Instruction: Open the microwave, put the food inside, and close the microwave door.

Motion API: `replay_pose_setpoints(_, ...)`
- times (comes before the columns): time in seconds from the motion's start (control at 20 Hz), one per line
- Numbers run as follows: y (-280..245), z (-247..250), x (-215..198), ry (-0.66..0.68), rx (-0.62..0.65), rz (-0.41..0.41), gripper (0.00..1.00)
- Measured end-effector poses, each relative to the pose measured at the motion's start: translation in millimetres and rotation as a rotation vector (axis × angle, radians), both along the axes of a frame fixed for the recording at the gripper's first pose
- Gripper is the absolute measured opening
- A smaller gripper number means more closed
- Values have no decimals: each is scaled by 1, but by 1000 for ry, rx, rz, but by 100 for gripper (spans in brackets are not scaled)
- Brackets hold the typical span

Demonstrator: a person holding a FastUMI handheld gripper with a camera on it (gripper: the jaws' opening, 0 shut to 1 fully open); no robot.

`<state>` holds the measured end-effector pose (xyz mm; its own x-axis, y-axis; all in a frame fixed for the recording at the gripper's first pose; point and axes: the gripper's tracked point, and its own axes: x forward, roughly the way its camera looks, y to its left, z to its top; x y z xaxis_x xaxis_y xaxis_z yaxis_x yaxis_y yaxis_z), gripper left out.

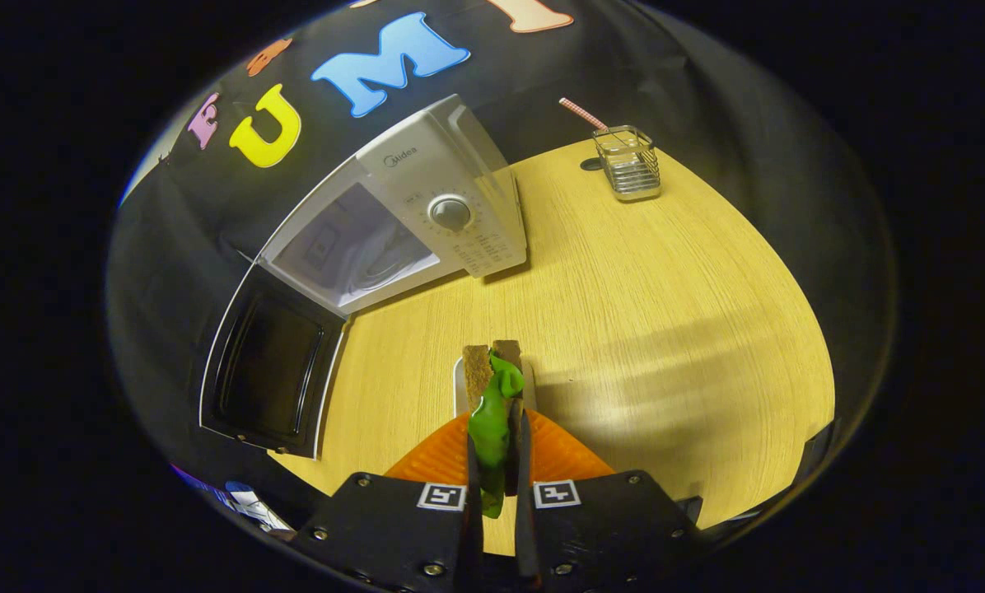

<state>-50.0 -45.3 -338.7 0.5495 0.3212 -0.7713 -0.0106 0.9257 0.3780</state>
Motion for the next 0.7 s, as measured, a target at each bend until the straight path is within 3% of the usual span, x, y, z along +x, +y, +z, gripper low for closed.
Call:
replay_pose_setpoints(0.35, 64, 49, 23, -29, 345, -102, 15)
replay_pose_setpoints(0.7, 125, 64, 64, -75, 611, -224, 15)
